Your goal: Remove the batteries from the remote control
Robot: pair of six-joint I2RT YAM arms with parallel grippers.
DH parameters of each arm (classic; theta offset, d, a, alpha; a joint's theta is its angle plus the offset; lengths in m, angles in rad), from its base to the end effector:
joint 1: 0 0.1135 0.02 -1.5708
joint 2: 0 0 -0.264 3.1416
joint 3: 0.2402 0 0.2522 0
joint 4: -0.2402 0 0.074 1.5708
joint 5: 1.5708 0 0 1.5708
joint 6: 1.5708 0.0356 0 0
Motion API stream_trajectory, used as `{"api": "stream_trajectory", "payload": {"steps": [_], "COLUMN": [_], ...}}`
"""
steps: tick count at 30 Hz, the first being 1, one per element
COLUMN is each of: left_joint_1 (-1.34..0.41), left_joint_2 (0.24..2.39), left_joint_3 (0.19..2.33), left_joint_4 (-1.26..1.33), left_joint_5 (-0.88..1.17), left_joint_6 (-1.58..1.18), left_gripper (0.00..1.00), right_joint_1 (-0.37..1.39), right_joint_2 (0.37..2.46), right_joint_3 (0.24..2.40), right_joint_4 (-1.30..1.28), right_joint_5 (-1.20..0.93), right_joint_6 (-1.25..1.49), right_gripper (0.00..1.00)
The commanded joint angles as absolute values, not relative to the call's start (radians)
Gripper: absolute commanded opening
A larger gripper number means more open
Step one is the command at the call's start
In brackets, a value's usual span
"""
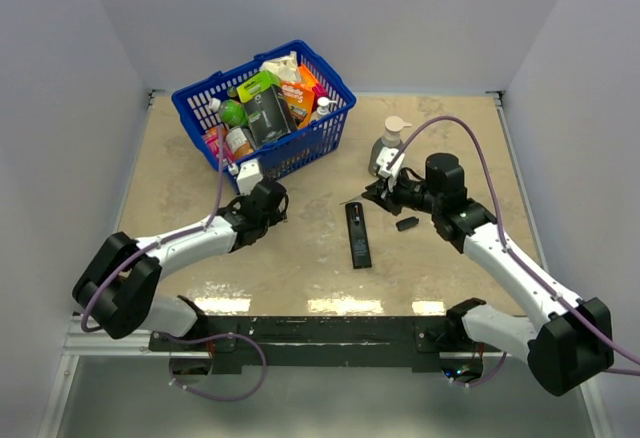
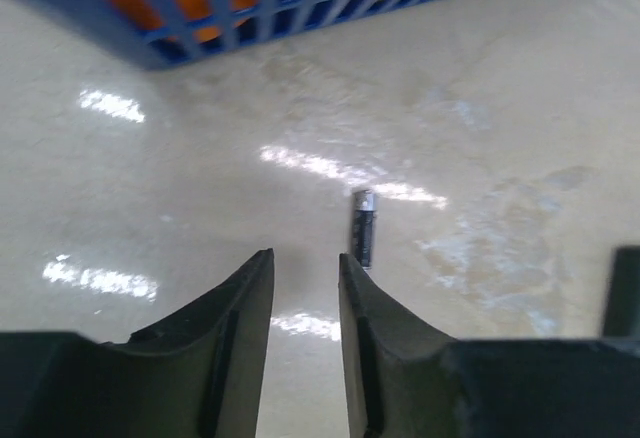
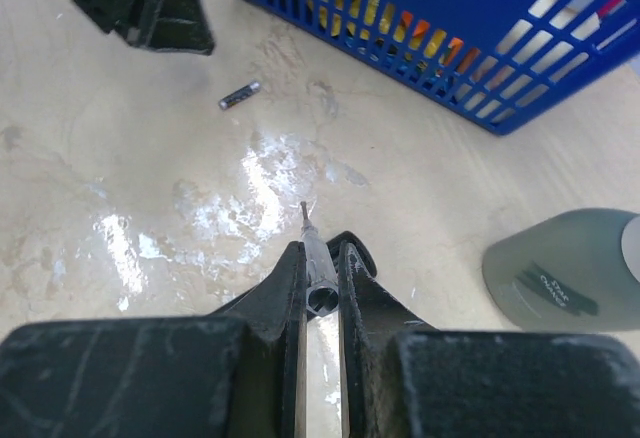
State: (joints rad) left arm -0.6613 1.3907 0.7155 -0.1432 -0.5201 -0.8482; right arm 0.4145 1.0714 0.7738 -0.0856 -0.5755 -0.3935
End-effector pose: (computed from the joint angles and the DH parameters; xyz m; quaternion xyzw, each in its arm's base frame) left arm 0.2264 -0.1538 0.1904 -0.1779 0.8861 -0.0690 0.4225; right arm 0.2134 0.1151 0.2920 -0.4584 0.6683 0.2408 0.5340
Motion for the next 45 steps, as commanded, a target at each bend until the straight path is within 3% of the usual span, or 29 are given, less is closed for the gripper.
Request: {"api": "stream_trajectory", "payload": {"steps": [1, 3, 4, 6, 19, 26, 36, 45], "left_joint_1": [-0.657, -0.657, -0.657, -0.657, -0.657, -0.657, -0.657, -0.658], "left_joint_2": [1.422, 1.463, 1.477, 1.512, 1.601, 1.527, 1.411, 1.33], "left_joint_3": [0.693, 0.701, 0.704, 0.71, 0.729, 0.726, 0.723, 0.692], "left_joint_4": [-0.25, -0.256, -0.255, -0.247, -0.202, -0.206, -0.187, 0.035], "left_joint_5": [-0.667, -0.663, -0.654, -0.649, -0.629, -0.617, -0.554, -0.232], "left_joint_6": [-1.049, -1.055, -1.06, -1.068, -1.039, -1.022, -0.939, -0.713], "left_gripper": [0.32, 0.18, 0.06, 0.0, 0.0, 0.0, 0.0, 0.27], "right_joint_1": [0.414, 0.416, 0.414, 0.414, 0.414, 0.414, 0.414, 0.419], "right_joint_2": [1.083, 1.091, 1.089, 1.088, 1.029, 1.068, 1.129, 1.212], "right_joint_3": [0.796, 0.811, 0.815, 0.822, 0.822, 0.841, 0.851, 0.824], "right_joint_4": [-0.015, -0.028, -0.028, -0.035, -0.055, -0.101, -0.147, -0.127], "right_joint_5": [-0.483, -0.465, -0.453, -0.404, -0.298, -0.233, 0.029, -0.057], "right_joint_6": [-0.27, -0.259, -0.235, -0.209, -0.144, -0.08, -0.008, 0.043], "right_gripper": [0.0, 0.0, 0.0, 0.0, 0.0, 0.0, 0.0, 0.0]}}
